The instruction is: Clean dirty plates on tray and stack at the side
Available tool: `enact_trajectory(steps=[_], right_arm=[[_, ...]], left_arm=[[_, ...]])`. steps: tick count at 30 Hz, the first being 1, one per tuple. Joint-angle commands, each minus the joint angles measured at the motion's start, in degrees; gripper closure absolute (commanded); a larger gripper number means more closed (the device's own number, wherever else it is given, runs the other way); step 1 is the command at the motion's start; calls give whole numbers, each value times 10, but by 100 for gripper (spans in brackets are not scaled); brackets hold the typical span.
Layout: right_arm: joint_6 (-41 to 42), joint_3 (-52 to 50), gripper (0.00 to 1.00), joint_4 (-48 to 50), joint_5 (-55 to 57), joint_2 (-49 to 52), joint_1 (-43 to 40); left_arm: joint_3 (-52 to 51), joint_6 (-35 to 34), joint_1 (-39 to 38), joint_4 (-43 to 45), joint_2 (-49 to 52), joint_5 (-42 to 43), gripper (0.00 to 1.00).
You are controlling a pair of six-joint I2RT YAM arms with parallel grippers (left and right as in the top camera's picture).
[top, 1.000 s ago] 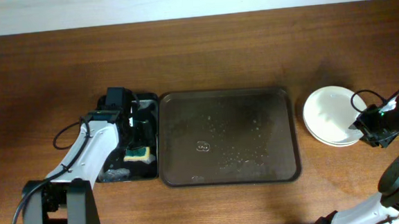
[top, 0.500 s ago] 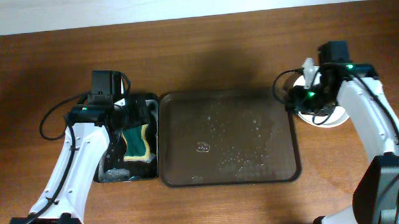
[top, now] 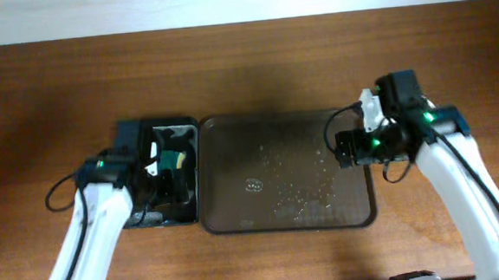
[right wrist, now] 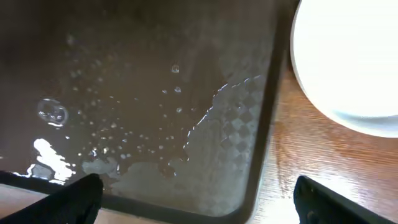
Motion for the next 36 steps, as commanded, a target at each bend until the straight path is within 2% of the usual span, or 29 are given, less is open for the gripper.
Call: enact_trajectory(steps=[1, 4, 7, 19, 21, 24, 27, 30, 33, 35, 36], right_arm=[[6, -73, 1, 44, 17, -141, 4], [6, -138, 1, 45, 45, -307, 4], [6, -140, 1, 37, 44, -374, 4], [6, -144, 1, 38, 44, -306, 4], [5, -146, 1, 32, 45, -339, 1], [-3, -195, 1, 54, 64, -450, -4], [-2, -334, 1, 191, 61, -599, -4], [-2, -474, 1, 381, 61, -714, -3], [-2, -574, 1, 567, 62, -779, -3], [-2, -633, 1, 702, 62, -780, -3], [-2, -651, 1, 730, 62, -780, -3]], left_arm=[[-104, 12, 3, 78, -156, 6, 1], [-196, 11, 3, 122, -369, 6, 1], [-201, 11, 3, 122, -441, 6, 1], [-201, 11, 3, 116, -441, 6, 1], [-201, 11, 3, 116, -441, 6, 1], [-201, 11, 3, 116, -441, 6, 1], [-201, 11, 3, 116, -441, 6, 1], [-201, 11, 3, 116, -441, 6, 1], [-201, 11, 3, 116, -441, 6, 1], [-201, 11, 3, 115, -441, 6, 1], [-201, 11, 3, 116, -441, 6, 1]])
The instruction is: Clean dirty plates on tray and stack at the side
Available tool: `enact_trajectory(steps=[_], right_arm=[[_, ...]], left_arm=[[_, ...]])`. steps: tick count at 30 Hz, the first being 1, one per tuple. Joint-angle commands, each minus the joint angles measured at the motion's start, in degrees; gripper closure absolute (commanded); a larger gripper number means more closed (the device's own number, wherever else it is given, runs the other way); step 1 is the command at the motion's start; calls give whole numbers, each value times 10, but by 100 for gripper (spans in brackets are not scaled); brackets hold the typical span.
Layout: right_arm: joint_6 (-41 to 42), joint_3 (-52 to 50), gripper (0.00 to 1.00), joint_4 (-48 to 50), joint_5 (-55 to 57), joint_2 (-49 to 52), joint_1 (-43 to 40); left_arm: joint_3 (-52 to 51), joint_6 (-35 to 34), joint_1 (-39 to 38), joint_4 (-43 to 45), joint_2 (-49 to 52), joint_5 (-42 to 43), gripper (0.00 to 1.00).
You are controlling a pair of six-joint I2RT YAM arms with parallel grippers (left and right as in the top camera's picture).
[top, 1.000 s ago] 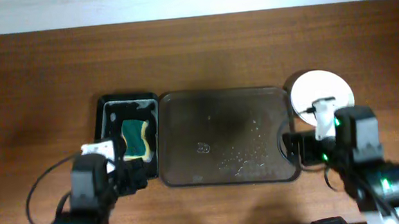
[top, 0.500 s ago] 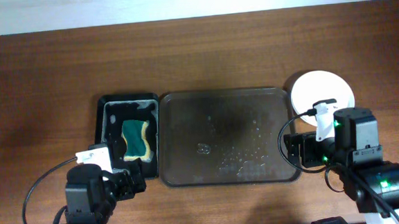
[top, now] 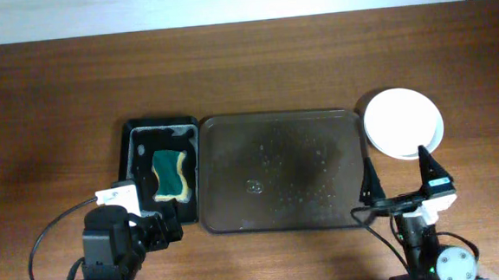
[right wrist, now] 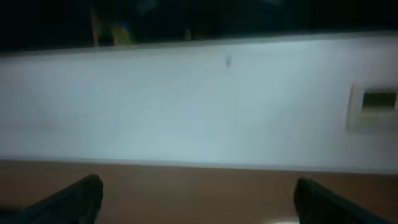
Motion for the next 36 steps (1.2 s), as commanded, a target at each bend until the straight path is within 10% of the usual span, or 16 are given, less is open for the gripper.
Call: enact_trajectory(steps=[1, 6, 28, 36], right_arm=[[0, -57, 1, 62, 5, -6, -2], [0, -57, 1, -123, 5, -6, -2], [0, -57, 1, -123, 5, -6, -2], [0, -57, 1, -123, 5, -6, -2]], left_arm=[[-3, 9, 2, 0, -2, 4, 1], [-3, 9, 2, 0, -2, 4, 1], [-18, 9, 2, -3, -50, -29, 1], [-276, 9, 23, 235, -299, -33, 0]])
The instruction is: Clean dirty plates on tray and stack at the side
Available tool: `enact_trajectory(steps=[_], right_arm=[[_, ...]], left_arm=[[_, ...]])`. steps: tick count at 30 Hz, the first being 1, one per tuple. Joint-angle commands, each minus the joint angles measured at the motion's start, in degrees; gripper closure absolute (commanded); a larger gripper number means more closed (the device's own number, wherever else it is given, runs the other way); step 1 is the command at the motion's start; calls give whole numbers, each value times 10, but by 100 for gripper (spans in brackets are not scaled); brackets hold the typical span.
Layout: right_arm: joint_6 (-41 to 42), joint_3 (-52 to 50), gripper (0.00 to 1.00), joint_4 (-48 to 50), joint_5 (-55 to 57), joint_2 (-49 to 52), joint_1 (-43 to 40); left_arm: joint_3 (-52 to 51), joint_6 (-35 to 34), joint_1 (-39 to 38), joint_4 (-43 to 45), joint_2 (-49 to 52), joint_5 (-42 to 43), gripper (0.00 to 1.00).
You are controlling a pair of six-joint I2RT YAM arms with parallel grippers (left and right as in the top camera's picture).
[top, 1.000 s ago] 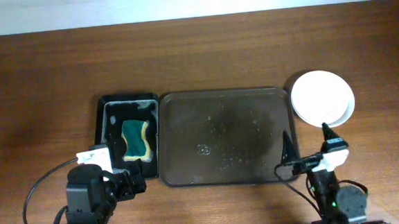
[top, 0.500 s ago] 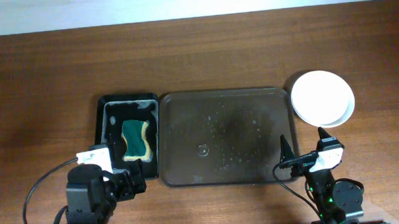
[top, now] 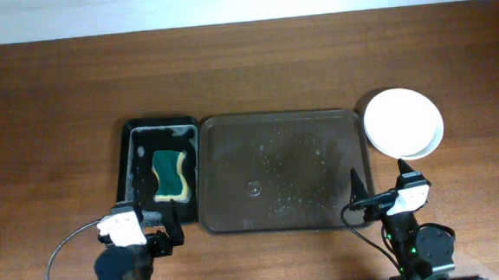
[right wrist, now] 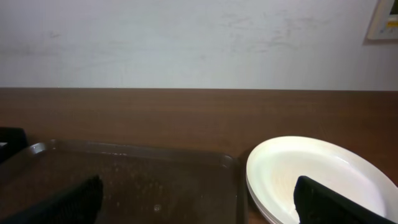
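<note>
The dark tray (top: pixel 282 168) holds only water droplets and no plates; in the right wrist view the tray (right wrist: pixel 124 180) also shows wet and bare. A stack of clean white plates (top: pixel 403 124) sits on the table just right of it, and the plates (right wrist: pixel 311 177) show close to the right finger. My right gripper (top: pixel 380 180) is open and empty at the table's front edge, behind the tray's near right corner; through its wrist camera the gripper (right wrist: pixel 199 205) faces the tray and plates. My left gripper (top: pixel 164 228) is folded back near the front edge, below the sponge box.
A green and yellow sponge (top: pixel 169 173) lies in a black box (top: pixel 137 138) against the tray's left side. Bare wooden table (top: pixel 245 71) runs along the back. A white wall (right wrist: pixel 199 37) rises beyond the table's far edge.
Both arms have settled slightly lower at the front edge. The right wrist camera, which faced the wall, now looks down across the tray and the plate stack.
First my left gripper was down in the sponge box and my open right gripper hung over the tray's right edge beside the plates. Then both arms were back at the table's front, with the sponge lying in its box. Now they rest folded there.
</note>
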Motion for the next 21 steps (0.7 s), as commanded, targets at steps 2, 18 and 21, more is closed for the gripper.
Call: enact_trajectory(steps=[2, 18, 21], right_arm=[[1, -3, 1, -3, 5, -4, -2], [1, -3, 1, -3, 5, -4, -2], [1, -3, 1, -3, 5, -4, -2]], left_arm=[[-100, 11, 22, 181, -65, -9, 1], [-134, 163, 21, 256, -65, 12, 1], [-134, 163, 19, 258, -65, 11, 1]])
